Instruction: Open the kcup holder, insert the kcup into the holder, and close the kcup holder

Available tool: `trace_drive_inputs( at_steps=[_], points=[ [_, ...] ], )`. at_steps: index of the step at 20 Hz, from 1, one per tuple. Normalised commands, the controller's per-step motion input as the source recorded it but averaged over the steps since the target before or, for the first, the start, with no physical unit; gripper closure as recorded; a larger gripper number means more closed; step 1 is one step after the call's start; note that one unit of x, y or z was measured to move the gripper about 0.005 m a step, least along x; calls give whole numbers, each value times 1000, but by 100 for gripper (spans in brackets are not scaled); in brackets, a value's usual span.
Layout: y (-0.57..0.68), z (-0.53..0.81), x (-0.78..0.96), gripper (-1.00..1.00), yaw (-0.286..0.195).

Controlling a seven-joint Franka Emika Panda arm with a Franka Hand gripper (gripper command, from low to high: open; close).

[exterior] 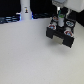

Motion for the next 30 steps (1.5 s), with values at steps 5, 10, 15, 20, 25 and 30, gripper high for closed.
trace_drive_inputs(
  at_steps=[5,10,15,20,25,30],
  points=[
    [75,55,138,100,-6],
    [86,-17,42,100,7],
    [62,17,82,100,-5],
    [64,-65,55,100,-3],
    [45,-94,26,100,0],
    [0,-33,254,100,-11]
  ],
)
